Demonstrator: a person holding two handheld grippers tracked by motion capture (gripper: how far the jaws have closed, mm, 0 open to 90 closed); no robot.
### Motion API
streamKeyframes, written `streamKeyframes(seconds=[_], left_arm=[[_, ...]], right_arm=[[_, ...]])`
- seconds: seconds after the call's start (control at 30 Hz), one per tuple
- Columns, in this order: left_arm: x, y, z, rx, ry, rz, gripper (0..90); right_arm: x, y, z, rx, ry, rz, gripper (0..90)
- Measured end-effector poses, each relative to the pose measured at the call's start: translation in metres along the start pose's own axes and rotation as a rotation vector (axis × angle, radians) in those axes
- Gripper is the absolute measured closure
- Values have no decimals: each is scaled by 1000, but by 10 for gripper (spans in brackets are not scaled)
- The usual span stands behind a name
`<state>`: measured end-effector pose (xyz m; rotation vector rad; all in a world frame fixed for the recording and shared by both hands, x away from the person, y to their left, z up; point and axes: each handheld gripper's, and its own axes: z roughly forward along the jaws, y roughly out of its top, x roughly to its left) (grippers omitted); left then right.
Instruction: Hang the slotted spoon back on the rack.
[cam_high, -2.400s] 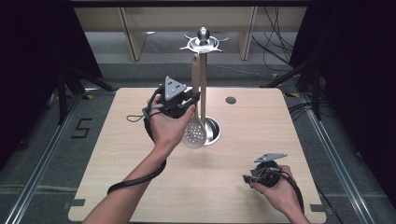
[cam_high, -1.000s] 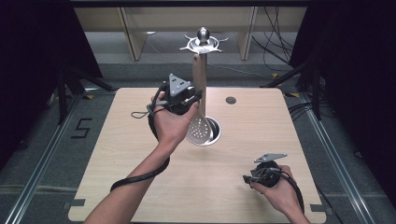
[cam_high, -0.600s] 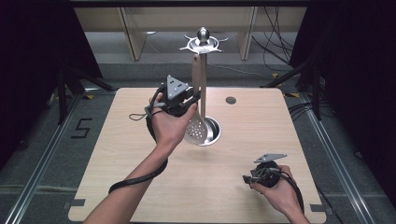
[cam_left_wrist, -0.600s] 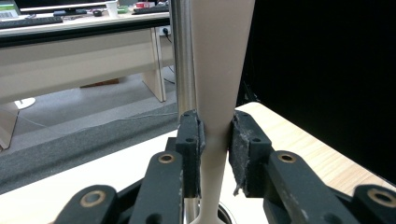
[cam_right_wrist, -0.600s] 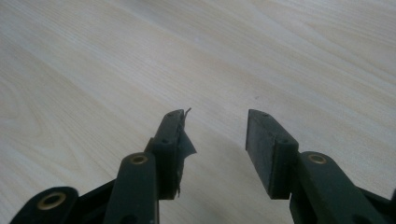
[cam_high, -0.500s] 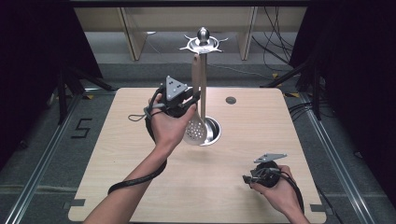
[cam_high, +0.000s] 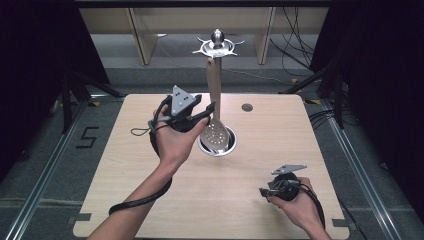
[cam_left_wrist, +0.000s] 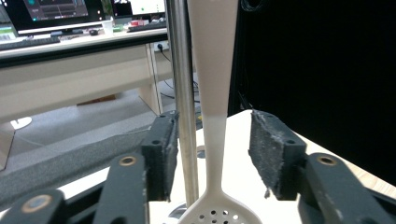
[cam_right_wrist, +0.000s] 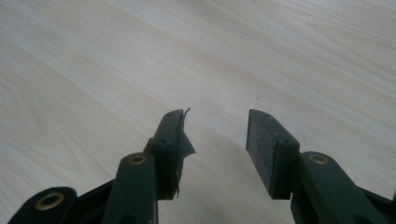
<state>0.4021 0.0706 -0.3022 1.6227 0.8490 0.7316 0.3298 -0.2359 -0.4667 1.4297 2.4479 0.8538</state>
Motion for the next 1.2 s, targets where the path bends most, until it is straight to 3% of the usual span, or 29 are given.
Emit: streamKeyframes(seconds=[0.2, 0.33, 0.47, 0.5, 0.53, 0.6, 0.77, 0.87, 0.93, 1.0, 1.03, 1.13, 1.2], left_arm=[[6, -7, -17, -18, -14, 23, 418], [18, -23, -32, -4, -36, 40, 396], [32, -50, -45, 34, -42, 38, 376], [36, -57, -48, 40, -47, 55, 369], [37, -66, -52, 71, -53, 30, 362], [44, -83, -57, 106, -67, 27, 338], [61, -129, -70, 203, -70, 39, 300], [72, -161, -80, 256, -57, 19, 299], [77, -180, -89, 311, -53, -32, 306], [80, -188, -96, 332, -64, -95, 308], [81, -188, -99, 330, -64, -107, 308], [81, -186, -103, 318, -67, -128, 307], [79, -185, -101, 317, -74, -111, 309]], right_arm=[[1, 0, -1, 0, 3, 21, 568], [3, 0, -2, -2, 2, 38, 566], [0, 0, -2, -13, -4, 14, 563], [0, 0, -2, -13, -4, 14, 561], [0, 0, -2, -14, -5, 15, 558], [2, 0, -2, -11, 0, 40, 556], [2, 0, -2, -14, -2, 33, 551], [2, -1, -1, -14, -2, 34, 549], [2, -1, -1, -14, -1, 33, 548], [2, -2, 1, -30, -5, 20, 545], [3, 0, -2, 2, 11, 31, 544], [1, 0, -1, 2, 25, 16, 538], [2, 0, -1, -4, 32, 26, 532]])
